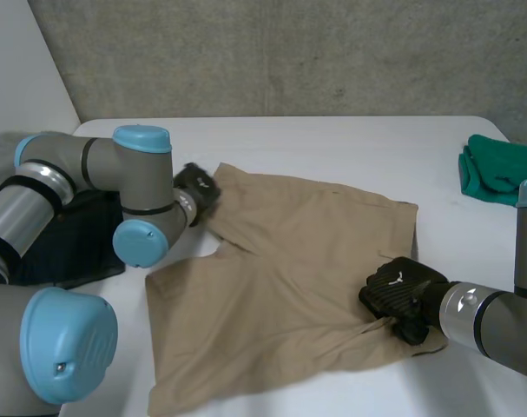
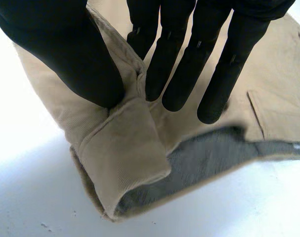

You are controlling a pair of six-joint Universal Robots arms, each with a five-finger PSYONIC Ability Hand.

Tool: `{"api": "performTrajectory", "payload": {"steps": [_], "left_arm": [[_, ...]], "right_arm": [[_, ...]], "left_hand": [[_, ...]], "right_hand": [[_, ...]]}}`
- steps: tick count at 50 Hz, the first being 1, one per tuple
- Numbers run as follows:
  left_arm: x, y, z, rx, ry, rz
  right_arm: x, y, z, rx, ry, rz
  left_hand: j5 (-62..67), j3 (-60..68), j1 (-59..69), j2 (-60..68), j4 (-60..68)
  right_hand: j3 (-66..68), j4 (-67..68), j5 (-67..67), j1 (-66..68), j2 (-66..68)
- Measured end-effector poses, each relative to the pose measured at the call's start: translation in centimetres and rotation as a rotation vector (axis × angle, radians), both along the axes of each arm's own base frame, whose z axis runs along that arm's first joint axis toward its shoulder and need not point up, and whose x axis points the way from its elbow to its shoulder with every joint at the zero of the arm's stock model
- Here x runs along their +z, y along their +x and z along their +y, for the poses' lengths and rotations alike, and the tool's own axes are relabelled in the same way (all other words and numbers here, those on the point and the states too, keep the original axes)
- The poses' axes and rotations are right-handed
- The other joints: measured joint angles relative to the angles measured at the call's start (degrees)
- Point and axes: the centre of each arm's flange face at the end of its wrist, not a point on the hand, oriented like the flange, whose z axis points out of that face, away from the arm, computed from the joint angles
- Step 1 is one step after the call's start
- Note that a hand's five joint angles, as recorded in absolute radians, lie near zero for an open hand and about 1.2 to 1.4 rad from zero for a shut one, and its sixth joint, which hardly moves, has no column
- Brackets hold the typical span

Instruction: Fold the laundry.

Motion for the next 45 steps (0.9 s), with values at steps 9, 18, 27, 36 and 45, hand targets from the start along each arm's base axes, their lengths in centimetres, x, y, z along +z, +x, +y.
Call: {"api": "performTrajectory", "payload": {"steps": [9,18,27,36,45], "left_arm": [[1.4,2.1,2.1,0.172,0.076,-0.07],[6.3,1.6,2.1,0.15,0.013,0.135],[7.3,0.6,1.1,0.003,0.015,0.276],[3.7,-0.1,0.7,-0.121,0.156,0.281],[1.5,0.4,1.2,-0.123,0.264,0.227]], "right_arm": [[0.0,0.3,0.3,0.009,0.001,-0.002],[0.1,0.4,0.4,0.006,0.0,-0.008],[0.4,0.2,0.2,-0.003,-0.007,-0.016],[0.1,0.2,0.1,-0.004,-0.006,-0.016],[0.2,0.0,-0.4,-0.015,-0.015,-0.019]], "left_hand": [[-36.62,-36.78,-41.92,-37.45,-37.68],[-52.24,-52.99,-53.21,-53.55,-54.01],[-37.1,-38.66,-36.84,-38.99,-38.94],[-34.03,-34.54,-33.84,-35.4,-35.44],[-33.49,-34.22,-33.38,-34.93,-35.04]], "right_hand": [[0.0,0.0,0.0,0.0,0.0],[0.0,0.0,0.15,0.0,0.0],[0.0,0.0,0.16,0.0,0.0],[0.0,0.0,0.16,0.0,0.0],[0.0,0.0,0.16,0.0,0.0]]}}
